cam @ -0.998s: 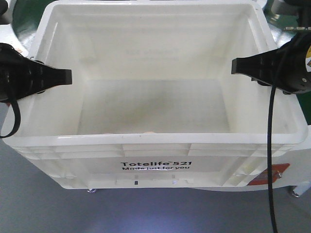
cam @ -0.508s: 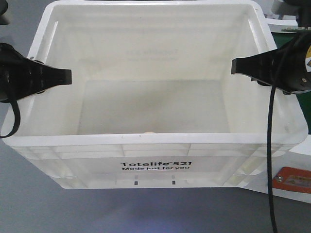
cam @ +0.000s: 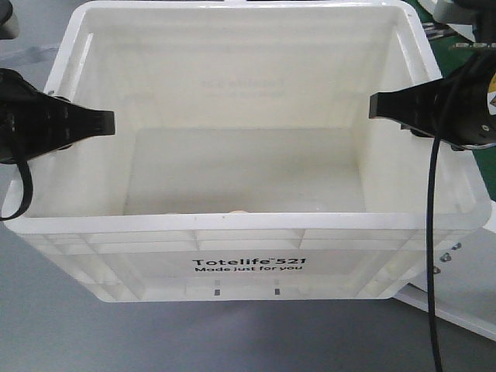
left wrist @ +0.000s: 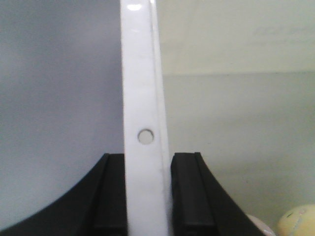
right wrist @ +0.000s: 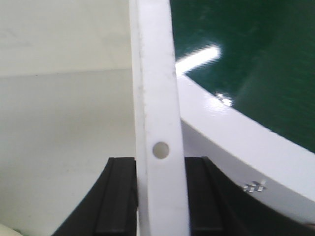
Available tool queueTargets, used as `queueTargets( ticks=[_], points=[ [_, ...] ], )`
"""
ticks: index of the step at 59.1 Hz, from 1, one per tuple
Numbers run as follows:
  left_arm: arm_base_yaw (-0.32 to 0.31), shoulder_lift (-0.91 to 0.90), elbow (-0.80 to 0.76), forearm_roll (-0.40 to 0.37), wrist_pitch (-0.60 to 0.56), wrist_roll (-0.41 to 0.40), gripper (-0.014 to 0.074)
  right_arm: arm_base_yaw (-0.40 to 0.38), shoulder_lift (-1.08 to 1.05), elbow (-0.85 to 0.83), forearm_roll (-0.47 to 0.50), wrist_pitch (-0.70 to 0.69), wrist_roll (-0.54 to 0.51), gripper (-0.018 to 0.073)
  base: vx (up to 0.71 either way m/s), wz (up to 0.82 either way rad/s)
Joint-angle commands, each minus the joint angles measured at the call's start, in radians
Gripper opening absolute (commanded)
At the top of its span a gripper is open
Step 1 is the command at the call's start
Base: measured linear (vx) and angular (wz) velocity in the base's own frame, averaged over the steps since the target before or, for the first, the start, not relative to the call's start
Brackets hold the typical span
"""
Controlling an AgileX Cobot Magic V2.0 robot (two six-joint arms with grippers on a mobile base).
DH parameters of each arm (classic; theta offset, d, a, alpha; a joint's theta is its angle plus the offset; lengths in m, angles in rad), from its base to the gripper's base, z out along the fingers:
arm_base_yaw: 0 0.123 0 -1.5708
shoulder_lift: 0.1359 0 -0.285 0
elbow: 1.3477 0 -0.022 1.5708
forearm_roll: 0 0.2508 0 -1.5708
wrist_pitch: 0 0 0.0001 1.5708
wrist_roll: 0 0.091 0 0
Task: Place moving items into box and shelve
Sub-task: 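Hold the tote level with both grippers while the base drives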
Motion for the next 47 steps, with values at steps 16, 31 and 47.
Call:
queueTargets(
  ticks=[16,31,47],
  points=[
    [-0.009,-0.034,-0.045,0.082,-0.123,-0.015,0.0109,-0.002,-0.031,-0.037,-0.077,-0.069,-0.003,-0.0011,-0.12,0.45],
    [-0.009,-0.034,-0.045,0.082,-0.123,-0.015,0.0109,-0.002,-0.031,-0.037,-0.077,-0.069,-0.003,-0.0011,-0.12,0.45],
    [-0.009,-0.034,-0.045,0.082,-0.123,-0.015,0.0109,-0.002,-0.031,-0.037,-0.077,-0.069,-0.003,-0.0011,-0.13,0.52]
  ],
)
